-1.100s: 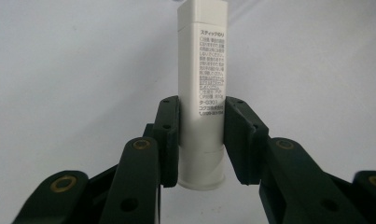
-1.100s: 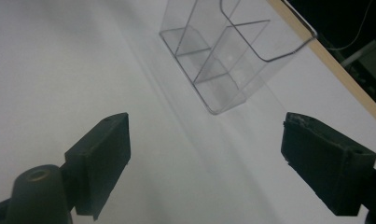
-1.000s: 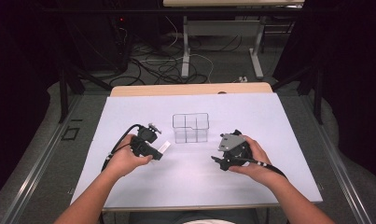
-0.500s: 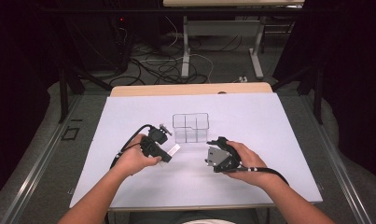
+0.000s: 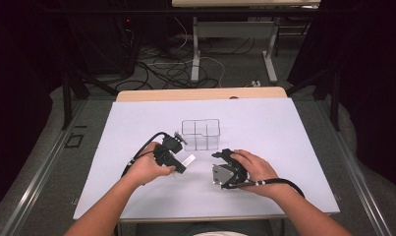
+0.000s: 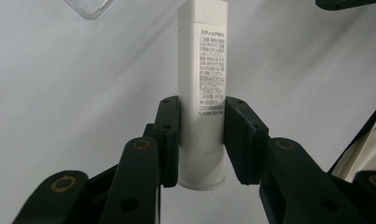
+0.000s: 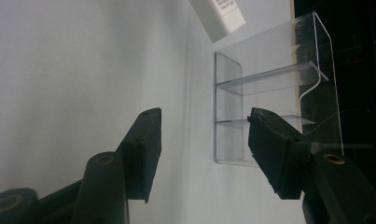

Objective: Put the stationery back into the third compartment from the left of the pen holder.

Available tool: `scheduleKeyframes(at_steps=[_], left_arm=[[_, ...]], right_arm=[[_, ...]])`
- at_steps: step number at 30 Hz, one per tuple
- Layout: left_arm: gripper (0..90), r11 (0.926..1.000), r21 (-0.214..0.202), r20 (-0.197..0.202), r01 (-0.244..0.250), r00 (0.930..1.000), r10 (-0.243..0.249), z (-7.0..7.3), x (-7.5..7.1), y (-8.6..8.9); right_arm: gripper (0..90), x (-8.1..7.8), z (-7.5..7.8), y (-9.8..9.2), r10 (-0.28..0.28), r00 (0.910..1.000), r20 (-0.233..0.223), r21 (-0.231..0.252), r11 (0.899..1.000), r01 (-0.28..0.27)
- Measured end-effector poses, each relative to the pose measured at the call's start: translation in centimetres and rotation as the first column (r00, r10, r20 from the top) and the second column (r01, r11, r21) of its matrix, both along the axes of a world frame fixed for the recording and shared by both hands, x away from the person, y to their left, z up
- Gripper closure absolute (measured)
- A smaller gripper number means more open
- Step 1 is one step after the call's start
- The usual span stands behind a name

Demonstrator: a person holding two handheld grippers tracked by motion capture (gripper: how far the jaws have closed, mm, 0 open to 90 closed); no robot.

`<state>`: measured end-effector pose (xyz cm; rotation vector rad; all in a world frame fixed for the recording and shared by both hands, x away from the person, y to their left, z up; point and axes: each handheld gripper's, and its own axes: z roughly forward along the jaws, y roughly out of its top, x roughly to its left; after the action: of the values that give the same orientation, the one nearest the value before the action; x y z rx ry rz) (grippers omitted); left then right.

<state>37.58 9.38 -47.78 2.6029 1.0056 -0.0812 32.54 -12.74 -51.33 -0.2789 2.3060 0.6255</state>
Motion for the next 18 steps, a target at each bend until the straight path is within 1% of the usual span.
scheduleKeyframes(at_steps=[1, 2, 4, 5, 7, 8, 9, 10, 11, 12, 13, 14, 15, 16, 17, 18], left_arm=[[68.3, 1.0, -0.001, -0.003, 0.002, 1.0, -0.002, -0.1, 0.0, -0.1], [68.3, 1.0, -0.001, -0.003, 0.003, 1.0, -0.003, -0.1, 0.0, -0.1], [68.3, 1.0, -0.004, -0.011, 0.007, 0.9999, -0.008, -0.2, 0.0, -0.3], [68.3, 1.0, -0.004, -0.013, 0.008, 0.9999, -0.009, -0.2, 0.0, -0.4], [68.3, 0.9999, -0.007, -0.013, 0.011, 0.9999, -0.011, -0.2, -0.1, -0.6], [68.3, 0.9999, -0.005, -0.017, 0.015, 0.9997, -0.015, -0.2, -0.1, -0.7], [68.3, 0.9999, -0.004, -0.019, 0.017, 0.9997, -0.017, -0.3, -0.1, -0.8], [68.3, 0.9998, -0.006, -0.021, 0.02, 0.9996, -0.02, -0.3, -0.1, -0.9], [68.3, 0.9996, -0.01, -0.02, 0.025, 0.9995, -0.025, -0.3, 0.0, -1.0], [68.3, 0.9998, -0.011, -0.026, 0.019, 0.9995, -0.019, -0.4, -0.1, -1.1], [68.3, 0.9997, -0.009, -0.033, 0.025, 0.9991, -0.025, -0.4, 0.0, -1.1], [68.3, 0.9996, -0.012, -0.033, 0.024, 0.9991, -0.025, -0.4, 0.0, -1.2], [68.3, 0.9995, -0.013, -0.036, 0.028, 0.9989, -0.029, -0.5, 0.0, -1.3], [68.3, 0.9996, -0.009, -0.041, 0.027, 0.9988, -0.027, -0.5, 0.0, -1.4], [68.3, 0.9995, -0.01, -0.042, 0.029, 0.9987, -0.03, -0.5, 0.0, -1.5], [68.3, 0.9995, -0.011, -0.042, 0.031, 0.9986, -0.031, -0.6, 0.0, -1.5]], right_arm=[[45.2, -0.1, 0.0, 0.1, 0.0, 0.9999, 0.011, -0.006, 1.0, 0.0], [45.8, -0.1, 0.0, 0.1, 0.011, 0.9998, 0.015, 0.006, 1.0, -0.011], [47.2, -0.2, 0.1, 0.2, 0.03, 0.9993, 0.025, -0.005, 1.0, -0.029], [47.8, -0.2, 0.1, 0.4, 0.043, 0.9979, 0.048, -0.001, 0.999, -0.042], [48.8, -0.3, -0.1, 0.5, 0.047, 0.9974, 0.056, -0.004, 0.999, -0.046], [49.1, -0.3, -0.1, 0.5, 0.059, 0.9964, 0.062, -0.011, 0.998, -0.058], [49.4, -0.3, -0.2, 0.6, 0.059, 0.9961, 0.066, -0.007, 0.998, -0.059], [49.9, -0.4, -0.2, 0.7, 0.069, 0.9951, 0.07, -0.018, 0.998, -0.068], [50.2, -0.4, -0.3, 0.7, 0.064, 0.9952, 0.074, -0.017, 0.998, -0.063], [50.2, -0.4, -0.4, 0.8, 0.076, 0.9933, 0.087, -0.03, 0.997, -0.074], [50.2, -0.4, -0.4, 0.8, 0.087, 0.9917, 0.095, -0.041, 0.996, -0.083], [50.5, -0.5, -0.5, 0.9, 0.082, 0.9921, 0.095, -0.042, 0.996, -0.078], [50.8, -0.5, -0.5, 1.0, 0.083, 0.9922, 0.093, -0.052, 0.996, -0.078], [50.9, -0.5, -0.4, 1.0, 0.096, 0.9909, 0.094, -0.07, 0.994, -0.089], [51.1, -0.6, -0.6, 1.1, 0.094, 0.9876, 0.126, -0.045, 0.995, -0.089], [51.3, -0.5, -0.6, 1.2, 0.118, 0.9859, 0.118, -0.071, 0.991, -0.11]])
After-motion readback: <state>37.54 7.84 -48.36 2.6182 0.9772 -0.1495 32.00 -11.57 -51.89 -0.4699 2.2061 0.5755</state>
